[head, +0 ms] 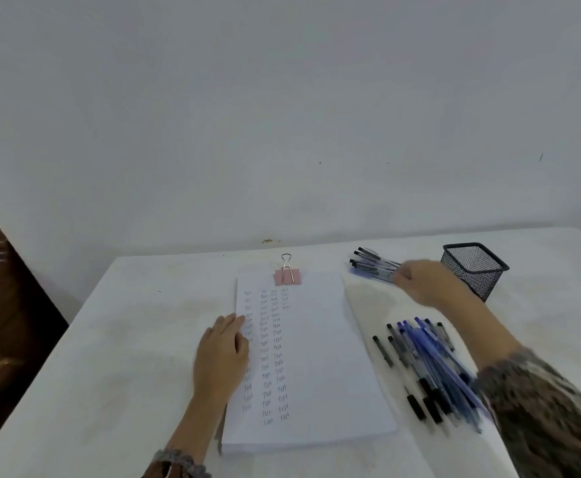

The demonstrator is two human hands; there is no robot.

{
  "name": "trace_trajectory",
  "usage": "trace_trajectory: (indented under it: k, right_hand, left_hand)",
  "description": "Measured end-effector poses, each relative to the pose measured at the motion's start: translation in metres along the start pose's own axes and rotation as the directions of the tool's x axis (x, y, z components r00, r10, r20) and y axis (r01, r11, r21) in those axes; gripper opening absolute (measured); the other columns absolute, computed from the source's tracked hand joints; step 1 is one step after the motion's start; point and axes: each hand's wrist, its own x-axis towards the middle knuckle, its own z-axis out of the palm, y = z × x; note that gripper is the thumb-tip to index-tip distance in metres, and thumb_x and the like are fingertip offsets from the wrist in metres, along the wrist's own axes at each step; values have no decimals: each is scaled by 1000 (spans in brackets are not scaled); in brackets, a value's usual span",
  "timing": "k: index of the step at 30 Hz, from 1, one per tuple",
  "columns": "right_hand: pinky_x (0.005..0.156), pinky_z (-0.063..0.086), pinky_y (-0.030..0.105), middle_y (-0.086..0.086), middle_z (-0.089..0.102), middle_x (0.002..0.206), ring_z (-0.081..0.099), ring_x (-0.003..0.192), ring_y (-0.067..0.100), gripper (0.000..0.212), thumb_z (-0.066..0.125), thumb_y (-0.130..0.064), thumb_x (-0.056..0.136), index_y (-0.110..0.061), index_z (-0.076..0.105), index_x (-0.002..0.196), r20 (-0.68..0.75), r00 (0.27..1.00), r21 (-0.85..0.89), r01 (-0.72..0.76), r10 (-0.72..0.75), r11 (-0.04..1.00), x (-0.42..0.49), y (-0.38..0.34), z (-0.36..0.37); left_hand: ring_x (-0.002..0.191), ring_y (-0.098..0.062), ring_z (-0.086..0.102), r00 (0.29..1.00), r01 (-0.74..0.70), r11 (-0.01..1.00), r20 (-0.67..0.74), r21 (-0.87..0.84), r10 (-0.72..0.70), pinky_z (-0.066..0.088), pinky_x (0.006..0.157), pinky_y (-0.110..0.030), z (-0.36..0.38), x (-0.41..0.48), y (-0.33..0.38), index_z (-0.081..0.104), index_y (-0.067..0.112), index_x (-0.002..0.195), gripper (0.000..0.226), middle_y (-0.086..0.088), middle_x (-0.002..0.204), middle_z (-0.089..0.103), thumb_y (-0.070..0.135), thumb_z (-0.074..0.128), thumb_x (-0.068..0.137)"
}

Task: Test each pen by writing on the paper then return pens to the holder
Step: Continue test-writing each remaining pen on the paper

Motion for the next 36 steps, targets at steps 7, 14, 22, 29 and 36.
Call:
trace_trajectory:
  k: [7, 14, 22, 29, 36]
  right_hand:
    - [88, 42, 36, 5, 56, 118, 53, 109, 26, 26, 44, -20, 96, -20, 58, 118, -121, 990, -321, 29, -72, 947, 65, -7, 40]
    - [88, 43, 35, 6, 53, 118, 54, 107, 25, 25, 41, -13, 96, -13, 52, 120, -166, 970, -437, 89, -177, 895, 78, 5, 51]
    - [44, 32, 21, -1, 40, 66, 34, 46, 13, 17, 45, -31, 93, -22, 50, 79, 71, 994, 997, -68, -80, 41, 36, -50, 9]
    - [52, 10, 25, -3, 18, 42, 6, 49, 16, 46, 51, -55, 61, -20, 25, 47, 195, 977, 633, -189, -81, -750, 5, -109, 95]
    - [39, 17, 20, -5, 24, 43, 16, 37, 12, 45, 67, -57, 59, -16, 49, 55, 143, 989, 451, -105, -45, -886, 12, -111, 112]
  left_hand:
    - [136, -12, 32, 1000, -6, 1000, 8, -8, 6, 8, 107, -15, 0, 1, -2, 47, 15, 135, 40, 1, 143, 43, 13, 38, 95]
    - [137, -12, 30, 1000, -7, 1000, 21, -21, 8, 9, 110, -17, -3, 0, -2, 47, 16, 135, 40, 2, 144, 41, 13, 39, 96]
    - [137, -15, 30, 1000, 10, 1000, 26, -16, -9, 15, 115, -27, 0, 3, 0, 47, 13, 135, 41, 0, 143, 42, 13, 39, 95]
    - [138, -15, 29, 998, -4, 999, 66, 34, 2, 15, 118, -31, 0, 4, 0, 41, 15, 138, 43, 1, 146, 37, 15, 35, 96]
    - [135, -19, 34, 999, 13, 999, 48, 35, -14, 23, 115, -35, -1, 2, 2, 45, 15, 136, 42, 0, 144, 41, 15, 38, 95]
